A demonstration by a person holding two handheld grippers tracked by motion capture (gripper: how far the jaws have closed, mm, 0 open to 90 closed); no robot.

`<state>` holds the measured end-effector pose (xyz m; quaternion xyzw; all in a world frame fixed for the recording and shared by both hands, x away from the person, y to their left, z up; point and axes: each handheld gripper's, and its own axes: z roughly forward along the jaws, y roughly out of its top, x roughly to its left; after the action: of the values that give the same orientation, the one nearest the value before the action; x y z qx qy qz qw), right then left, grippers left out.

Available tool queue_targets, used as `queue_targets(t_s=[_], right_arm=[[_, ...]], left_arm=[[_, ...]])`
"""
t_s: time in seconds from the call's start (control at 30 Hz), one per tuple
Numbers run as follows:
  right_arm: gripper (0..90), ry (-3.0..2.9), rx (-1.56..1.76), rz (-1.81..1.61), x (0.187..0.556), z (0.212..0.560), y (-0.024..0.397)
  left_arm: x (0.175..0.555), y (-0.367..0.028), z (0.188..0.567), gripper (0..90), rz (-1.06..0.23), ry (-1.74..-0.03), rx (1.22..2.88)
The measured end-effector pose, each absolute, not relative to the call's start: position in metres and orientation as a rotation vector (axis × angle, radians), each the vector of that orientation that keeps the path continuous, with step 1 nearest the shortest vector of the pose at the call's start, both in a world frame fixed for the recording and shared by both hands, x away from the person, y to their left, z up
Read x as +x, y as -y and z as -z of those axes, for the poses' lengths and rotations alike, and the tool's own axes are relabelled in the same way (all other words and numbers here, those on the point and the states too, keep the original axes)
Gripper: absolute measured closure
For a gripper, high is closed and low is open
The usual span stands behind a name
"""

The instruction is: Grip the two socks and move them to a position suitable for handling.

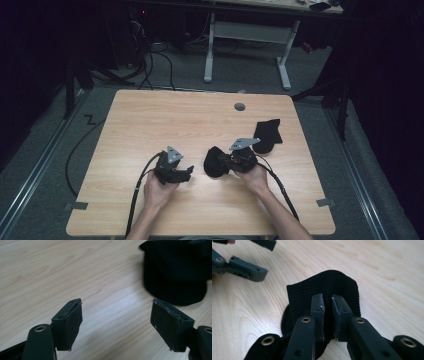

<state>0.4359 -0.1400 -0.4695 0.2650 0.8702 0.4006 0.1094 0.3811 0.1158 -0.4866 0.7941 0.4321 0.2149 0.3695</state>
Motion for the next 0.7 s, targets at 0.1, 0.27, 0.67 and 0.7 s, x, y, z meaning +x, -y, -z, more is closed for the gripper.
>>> queue_targets(t_s=[0.1, 0.27, 0.67, 0.7], right_arm=[[77.9, -2.584, 0.785, -1.152, 0.438, 0.482, 0.135], [68.6, -2.577, 0.813, -1.146, 0.437, 0.487, 0.134], [61.6, -2.418, 1.005, -1.108, 0.441, 0.478, 0.154], [62.7, -2.418, 1.043, -1.069, 0.446, 0.486, 0.152]], left_arm=[[0.387, -0.098, 0.491, 25.7, -0.544, -1.087, 2.065], [0.39, -0.087, 0.496, 25.7, -0.537, -1.083, 2.086], [0.391, -0.073, 0.498, 27.0, -0.571, -1.055, 2.114], [0.391, -0.071, 0.5, 27.2, -0.578, -1.054, 2.127]])
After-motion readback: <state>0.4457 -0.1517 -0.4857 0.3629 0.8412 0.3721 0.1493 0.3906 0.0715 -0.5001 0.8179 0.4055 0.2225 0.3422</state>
